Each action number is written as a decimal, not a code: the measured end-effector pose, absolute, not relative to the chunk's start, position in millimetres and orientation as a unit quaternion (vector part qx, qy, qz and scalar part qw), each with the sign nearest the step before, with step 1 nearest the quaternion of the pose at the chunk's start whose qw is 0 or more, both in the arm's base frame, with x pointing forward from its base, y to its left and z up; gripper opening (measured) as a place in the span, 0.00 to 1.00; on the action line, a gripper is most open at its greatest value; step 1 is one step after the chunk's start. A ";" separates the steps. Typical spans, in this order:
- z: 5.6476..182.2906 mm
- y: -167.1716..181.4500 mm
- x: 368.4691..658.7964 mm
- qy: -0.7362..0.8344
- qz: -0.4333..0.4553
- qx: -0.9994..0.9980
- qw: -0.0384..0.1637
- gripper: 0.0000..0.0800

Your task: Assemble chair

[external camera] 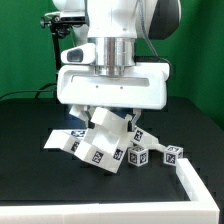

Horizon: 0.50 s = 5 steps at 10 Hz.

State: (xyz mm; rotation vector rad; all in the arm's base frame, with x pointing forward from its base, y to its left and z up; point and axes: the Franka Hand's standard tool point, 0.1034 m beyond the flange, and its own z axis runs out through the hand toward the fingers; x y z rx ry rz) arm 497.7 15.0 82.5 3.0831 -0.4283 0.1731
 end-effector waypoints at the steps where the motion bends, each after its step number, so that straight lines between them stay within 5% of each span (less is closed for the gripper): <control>1: 76.9 8.1 500.7 -0.125 0.060 0.990 0.020 0.81; 5: 61.3 -5.3 531.4 -0.102 0.066 0.992 0.040 0.81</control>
Offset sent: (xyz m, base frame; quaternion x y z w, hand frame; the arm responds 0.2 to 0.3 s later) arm 0.0348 0.0007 -0.0161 0.0064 0.0122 -0.0281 0.9995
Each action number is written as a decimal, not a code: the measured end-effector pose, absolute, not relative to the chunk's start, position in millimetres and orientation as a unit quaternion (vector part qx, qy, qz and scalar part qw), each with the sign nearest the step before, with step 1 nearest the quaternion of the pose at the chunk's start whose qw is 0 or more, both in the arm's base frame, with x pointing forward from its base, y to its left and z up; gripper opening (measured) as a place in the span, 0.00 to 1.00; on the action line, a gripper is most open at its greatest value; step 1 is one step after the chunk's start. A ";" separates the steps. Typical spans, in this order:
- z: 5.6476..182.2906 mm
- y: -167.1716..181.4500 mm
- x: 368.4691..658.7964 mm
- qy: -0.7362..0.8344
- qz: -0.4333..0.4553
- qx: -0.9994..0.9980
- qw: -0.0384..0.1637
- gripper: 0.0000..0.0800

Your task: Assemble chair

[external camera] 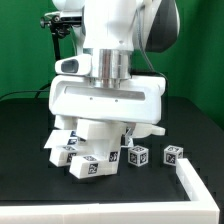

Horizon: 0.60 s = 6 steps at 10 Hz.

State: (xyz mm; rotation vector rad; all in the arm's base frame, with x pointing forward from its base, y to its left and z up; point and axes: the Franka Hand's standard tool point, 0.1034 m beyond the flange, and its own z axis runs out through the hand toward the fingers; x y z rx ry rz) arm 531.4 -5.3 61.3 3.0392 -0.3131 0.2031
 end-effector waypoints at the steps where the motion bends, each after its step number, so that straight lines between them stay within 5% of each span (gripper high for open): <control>1: 58.8 -12.1 535.5 -0.098 0.067 0.992 0.043 0.81; 6: 55.7 -18.8 556.4 -0.104 0.096 0.989 0.051 0.81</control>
Offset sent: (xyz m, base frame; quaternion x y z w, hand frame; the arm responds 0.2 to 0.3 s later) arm 0.0276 0.0120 -0.0341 0.0083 0.0203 0.0381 0.9990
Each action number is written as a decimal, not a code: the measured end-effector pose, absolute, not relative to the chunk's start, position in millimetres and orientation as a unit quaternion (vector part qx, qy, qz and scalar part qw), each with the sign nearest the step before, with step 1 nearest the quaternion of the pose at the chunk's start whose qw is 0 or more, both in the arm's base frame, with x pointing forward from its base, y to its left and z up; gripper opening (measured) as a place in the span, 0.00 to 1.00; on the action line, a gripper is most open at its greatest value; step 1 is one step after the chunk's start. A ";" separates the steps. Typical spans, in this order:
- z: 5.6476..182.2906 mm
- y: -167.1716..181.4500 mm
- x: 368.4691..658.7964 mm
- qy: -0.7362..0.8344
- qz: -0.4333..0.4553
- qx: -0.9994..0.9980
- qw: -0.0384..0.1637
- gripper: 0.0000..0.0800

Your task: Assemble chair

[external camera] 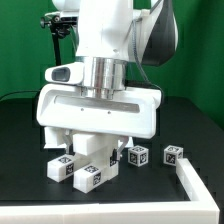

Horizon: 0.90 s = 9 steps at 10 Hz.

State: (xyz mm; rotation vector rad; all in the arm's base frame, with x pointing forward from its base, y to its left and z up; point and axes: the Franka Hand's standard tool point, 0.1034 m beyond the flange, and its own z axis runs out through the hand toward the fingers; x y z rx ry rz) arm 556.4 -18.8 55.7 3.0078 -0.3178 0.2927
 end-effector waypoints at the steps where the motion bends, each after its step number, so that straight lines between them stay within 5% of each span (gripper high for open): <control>1: 55.7 -18.8 556.4 -0.104 0.096 0.989 0.051 0.81; 9: 56.6 -17.5 558.2 -0.103 0.099 0.988 0.051 0.81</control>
Offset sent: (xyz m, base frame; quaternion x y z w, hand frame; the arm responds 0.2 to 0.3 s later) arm -0.0252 -0.0026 0.0334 -0.0085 -0.0528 -0.0023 0.9986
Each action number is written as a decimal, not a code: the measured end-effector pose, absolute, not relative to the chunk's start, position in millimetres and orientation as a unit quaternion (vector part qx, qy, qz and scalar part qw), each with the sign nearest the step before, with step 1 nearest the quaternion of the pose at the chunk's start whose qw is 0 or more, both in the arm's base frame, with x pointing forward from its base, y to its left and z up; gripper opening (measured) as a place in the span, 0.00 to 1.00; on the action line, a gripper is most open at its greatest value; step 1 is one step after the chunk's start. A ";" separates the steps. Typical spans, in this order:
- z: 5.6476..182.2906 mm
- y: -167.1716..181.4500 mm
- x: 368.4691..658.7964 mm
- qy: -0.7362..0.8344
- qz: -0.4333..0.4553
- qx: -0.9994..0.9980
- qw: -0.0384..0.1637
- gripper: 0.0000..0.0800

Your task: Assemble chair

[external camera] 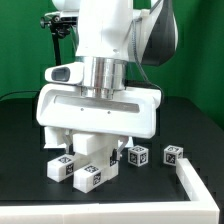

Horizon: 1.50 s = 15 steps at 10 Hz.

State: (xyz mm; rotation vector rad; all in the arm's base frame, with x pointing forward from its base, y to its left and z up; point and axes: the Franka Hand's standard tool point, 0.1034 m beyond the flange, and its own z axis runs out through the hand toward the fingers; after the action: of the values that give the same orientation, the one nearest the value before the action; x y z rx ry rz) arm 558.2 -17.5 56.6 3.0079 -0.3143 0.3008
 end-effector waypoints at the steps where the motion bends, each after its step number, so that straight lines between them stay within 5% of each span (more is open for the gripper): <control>1: 56.6 -17.6 558.2 -0.103 0.099 0.988 0.051 0.81; 3: 58.3 -19.3 557.6 -0.093 0.095 0.990 0.052 0.81; 7: 108.7 -18.2 554.2 -0.112 0.057 0.992 0.014 0.81; 11: 106.9 -13.0 555.6 -0.112 0.057 0.992 0.014 0.81; 15: 132.4 -4.5 528.2 -0.129 0.032 0.991 -0.030 0.81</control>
Offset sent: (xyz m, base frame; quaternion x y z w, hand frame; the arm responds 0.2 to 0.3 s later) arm -0.0119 -0.0179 0.0368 0.0343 -0.0683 -0.0573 0.9954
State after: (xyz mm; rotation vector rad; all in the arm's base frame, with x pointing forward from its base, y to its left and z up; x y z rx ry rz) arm 528.2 -4.5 132.4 3.1729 -0.4133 0.1024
